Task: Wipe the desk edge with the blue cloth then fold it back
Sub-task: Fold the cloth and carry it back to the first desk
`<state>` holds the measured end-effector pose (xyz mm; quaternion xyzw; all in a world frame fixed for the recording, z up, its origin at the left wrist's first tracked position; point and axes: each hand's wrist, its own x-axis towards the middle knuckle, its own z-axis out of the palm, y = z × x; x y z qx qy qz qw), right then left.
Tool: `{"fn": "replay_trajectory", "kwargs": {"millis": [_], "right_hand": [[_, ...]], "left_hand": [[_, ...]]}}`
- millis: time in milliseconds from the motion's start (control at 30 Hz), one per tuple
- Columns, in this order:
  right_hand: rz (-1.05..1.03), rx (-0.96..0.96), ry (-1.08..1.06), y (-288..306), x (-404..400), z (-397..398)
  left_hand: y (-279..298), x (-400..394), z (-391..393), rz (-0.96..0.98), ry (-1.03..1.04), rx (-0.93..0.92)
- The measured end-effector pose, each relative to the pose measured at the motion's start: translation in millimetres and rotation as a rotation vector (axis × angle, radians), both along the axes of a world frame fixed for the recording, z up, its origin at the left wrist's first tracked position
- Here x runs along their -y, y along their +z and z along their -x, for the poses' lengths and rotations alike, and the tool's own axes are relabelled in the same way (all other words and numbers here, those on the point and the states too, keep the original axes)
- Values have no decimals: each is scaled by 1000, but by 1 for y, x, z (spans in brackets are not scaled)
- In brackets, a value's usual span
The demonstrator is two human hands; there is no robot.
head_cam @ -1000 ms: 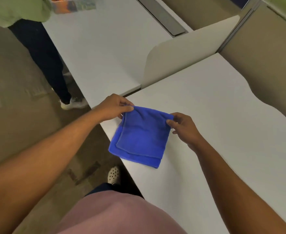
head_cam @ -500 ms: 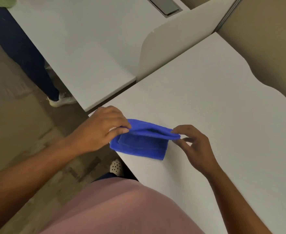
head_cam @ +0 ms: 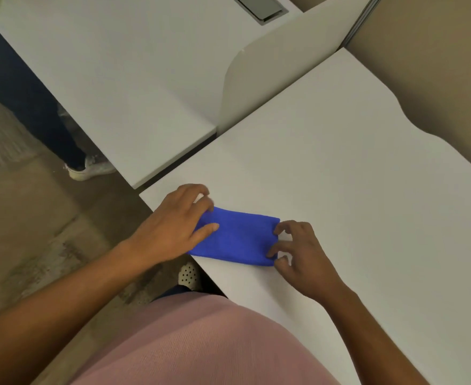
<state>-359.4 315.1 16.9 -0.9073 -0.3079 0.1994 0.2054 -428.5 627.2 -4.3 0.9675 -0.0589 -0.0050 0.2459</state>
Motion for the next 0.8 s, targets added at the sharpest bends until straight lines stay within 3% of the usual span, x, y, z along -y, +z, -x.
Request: {"fn": "replay_trajectory", "kwargs": {"millis": [133,267,433,567,700,800], "right_hand": [[-32,129,-72,4,-29,-8],[176,58,48,-2,-55,-19],[146,-38,-37,7,-50,-32],[-149,-457,-324,23,-25,-40],[-439,-569,-587,34,5,-38],[-642,-556,-806,38,28,-32]], "left_hand": [[1,13,-20,-310,-81,-167],[10,20,-35,-310,-99,-283],[25,17,-40,205,42,-468],[30,14,-39,570,200,-542],[34,29,-54,1090,421,-588],[42,61,-77,1248,481,-646]]}}
